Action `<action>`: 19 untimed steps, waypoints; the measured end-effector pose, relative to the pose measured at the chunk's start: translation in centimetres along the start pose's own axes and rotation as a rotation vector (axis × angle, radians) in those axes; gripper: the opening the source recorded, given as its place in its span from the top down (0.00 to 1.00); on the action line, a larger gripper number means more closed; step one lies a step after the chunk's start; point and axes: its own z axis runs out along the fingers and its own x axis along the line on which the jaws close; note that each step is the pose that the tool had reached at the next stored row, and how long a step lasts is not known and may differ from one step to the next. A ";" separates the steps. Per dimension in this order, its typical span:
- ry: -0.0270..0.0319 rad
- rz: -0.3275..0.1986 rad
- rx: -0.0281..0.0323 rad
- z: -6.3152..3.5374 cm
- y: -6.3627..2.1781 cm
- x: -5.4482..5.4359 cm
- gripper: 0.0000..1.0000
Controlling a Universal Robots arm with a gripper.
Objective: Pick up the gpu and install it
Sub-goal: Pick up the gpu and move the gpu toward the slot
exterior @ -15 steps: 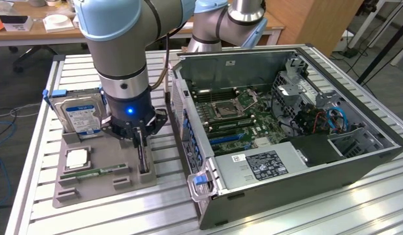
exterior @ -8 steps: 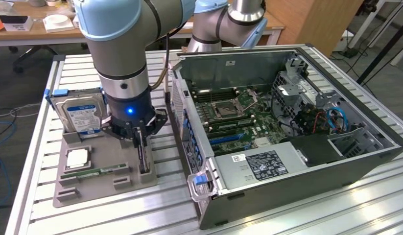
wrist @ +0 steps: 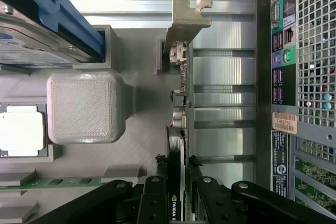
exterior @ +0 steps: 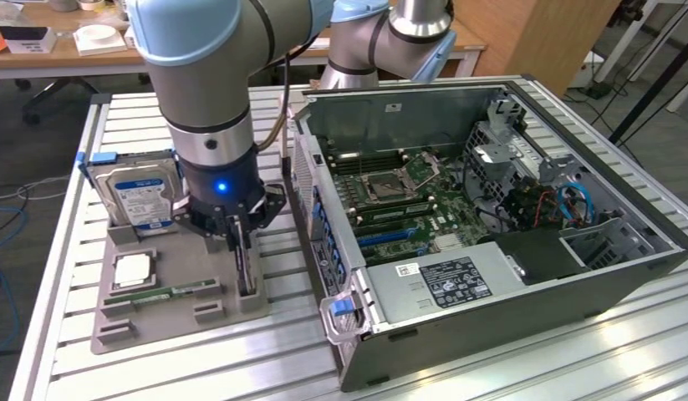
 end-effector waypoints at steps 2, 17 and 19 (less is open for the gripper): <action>0.0001 0.000 0.0001 -0.07 0.00 0.0 0.74; 0.0001 0.000 0.0001 -0.52 0.02 0.0 0.74; 0.0001 0.000 0.0001 -0.58 0.02 0.0 0.74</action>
